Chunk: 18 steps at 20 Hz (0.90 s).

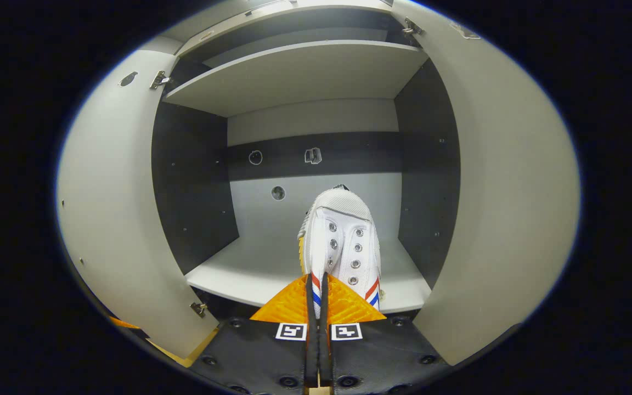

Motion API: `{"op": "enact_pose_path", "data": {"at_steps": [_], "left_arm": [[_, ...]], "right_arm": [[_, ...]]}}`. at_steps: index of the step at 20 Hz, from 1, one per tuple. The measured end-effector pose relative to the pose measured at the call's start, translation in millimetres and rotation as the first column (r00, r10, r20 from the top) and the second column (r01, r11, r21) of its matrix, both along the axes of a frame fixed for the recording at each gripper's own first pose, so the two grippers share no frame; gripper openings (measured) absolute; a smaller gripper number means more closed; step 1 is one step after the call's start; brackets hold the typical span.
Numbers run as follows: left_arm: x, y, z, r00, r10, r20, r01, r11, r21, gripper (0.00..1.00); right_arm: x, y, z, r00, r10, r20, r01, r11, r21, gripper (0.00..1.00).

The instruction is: Grab one shoe with the right hand and put it into the shoe cabinet, grab the other shoe with the left hand and put it into the shoe cabinet; then close the right door with the right hand and the left door with the left hand.

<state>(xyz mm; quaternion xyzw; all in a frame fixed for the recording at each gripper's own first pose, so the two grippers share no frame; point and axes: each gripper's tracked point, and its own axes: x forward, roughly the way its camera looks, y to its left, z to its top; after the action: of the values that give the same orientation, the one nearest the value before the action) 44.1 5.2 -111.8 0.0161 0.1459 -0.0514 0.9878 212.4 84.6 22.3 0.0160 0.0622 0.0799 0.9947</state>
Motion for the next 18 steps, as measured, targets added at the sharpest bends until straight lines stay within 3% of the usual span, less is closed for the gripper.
{"op": "enact_pose_path", "data": {"at_steps": [1, 3, 4, 10, 11, 16, 17, 18], "left_arm": [[1, 1, 1, 1.000, 0.010, 0.000, -0.010, 1.000, 0.009, 0.94], [4, 5, 4, 0.999, 0.039, 0.004, -0.039, 0.999, 0.030, 0.99], [5, 7, 6, 0.998, 0.061, 0.005, -0.061, 0.998, 0.032, 0.94], [10, 14, 8, 0.987, 0.162, -0.005, -0.162, 0.986, 0.041, 0.94], [9, 16, 5, 0.983, 0.182, -0.012, -0.181, 0.982, 0.053, 0.99], [5, 26, -9, 0.958, 0.280, -0.059, -0.276, 0.959, 0.067, 0.99], [4, 28, -11, 0.953, 0.296, -0.065, -0.292, 0.954, 0.068, 0.94], [4, 30, -12, 0.946, 0.316, -0.068, -0.311, 0.948, 0.073, 0.99]], "right_arm": [[10, 0, 6, 1.000, 0.003, 0.012, -0.004, 1.000, 0.006, 0.02], [32, -1, 15, 1.000, 0.005, 0.028, -0.006, 1.000, 0.021, 0.02], [45, -2, 19, 0.999, 0.002, 0.035, -0.003, 1.000, 0.027, 0.02], [111, -12, 25, 0.999, -0.025, 0.044, 0.023, 0.999, 0.044, 0.02], [121, -12, 23, 0.999, -0.026, 0.039, 0.024, 0.999, 0.046, 0.02], [157, -11, -1, 1.000, -0.016, -0.022, 0.017, 0.998, 0.054, 0.02], [163, -10, -7, 0.999, -0.016, -0.037, 0.018, 0.998, 0.058, 0.02], [167, -10, -10, 0.998, -0.018, -0.053, 0.022, 0.997, 0.073, 0.02]]}}
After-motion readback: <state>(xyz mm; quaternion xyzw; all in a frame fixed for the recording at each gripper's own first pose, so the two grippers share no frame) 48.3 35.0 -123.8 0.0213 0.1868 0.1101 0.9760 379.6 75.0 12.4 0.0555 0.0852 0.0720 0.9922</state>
